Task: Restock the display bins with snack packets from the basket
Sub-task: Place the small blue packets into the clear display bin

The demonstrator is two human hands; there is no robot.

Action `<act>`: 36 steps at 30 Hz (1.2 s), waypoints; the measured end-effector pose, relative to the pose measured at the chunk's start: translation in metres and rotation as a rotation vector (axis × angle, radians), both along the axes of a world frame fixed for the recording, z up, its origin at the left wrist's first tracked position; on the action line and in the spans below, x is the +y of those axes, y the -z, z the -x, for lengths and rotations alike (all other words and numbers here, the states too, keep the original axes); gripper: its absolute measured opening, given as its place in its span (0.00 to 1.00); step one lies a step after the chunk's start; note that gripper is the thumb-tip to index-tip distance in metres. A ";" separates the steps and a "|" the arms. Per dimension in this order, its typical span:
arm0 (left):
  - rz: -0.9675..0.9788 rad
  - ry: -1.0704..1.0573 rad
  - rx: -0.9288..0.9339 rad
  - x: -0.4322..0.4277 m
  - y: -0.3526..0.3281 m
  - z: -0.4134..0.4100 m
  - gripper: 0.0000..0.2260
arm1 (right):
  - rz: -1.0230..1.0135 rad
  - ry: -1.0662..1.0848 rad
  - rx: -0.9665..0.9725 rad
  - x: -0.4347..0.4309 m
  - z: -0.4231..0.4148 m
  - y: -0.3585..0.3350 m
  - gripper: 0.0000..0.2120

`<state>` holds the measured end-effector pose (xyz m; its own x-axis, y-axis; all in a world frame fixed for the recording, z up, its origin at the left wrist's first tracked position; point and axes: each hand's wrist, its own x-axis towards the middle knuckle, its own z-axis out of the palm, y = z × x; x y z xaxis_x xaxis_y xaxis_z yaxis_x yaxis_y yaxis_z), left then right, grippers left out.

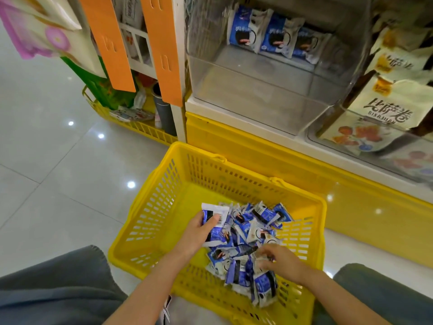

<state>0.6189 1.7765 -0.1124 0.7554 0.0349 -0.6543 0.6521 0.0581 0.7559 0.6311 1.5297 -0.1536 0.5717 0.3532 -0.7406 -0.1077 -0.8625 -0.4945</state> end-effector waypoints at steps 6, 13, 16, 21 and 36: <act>-0.015 0.077 0.016 -0.007 0.000 0.003 0.18 | 0.143 -0.154 0.010 -0.011 0.021 0.014 0.13; -0.034 0.097 0.106 -0.014 -0.002 0.011 0.14 | 0.004 -0.003 -0.246 0.002 -0.003 -0.024 0.06; 0.019 0.143 0.177 -0.020 -0.011 0.014 0.19 | -0.171 0.192 -0.488 0.021 -0.016 -0.054 0.01; 0.321 -0.113 0.247 -0.031 -0.032 0.005 0.22 | -0.355 0.278 -0.817 0.047 -0.013 -0.089 0.04; 0.454 -0.243 -0.146 -0.023 -0.095 -0.036 0.17 | -0.668 0.161 -0.841 0.061 -0.017 -0.144 0.07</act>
<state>0.6546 1.7537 -0.0174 0.8451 -0.0421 -0.5330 0.4692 0.5362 0.7016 0.6479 1.5909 -0.0098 0.8819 0.4149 0.2239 0.3972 -0.3978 -0.8270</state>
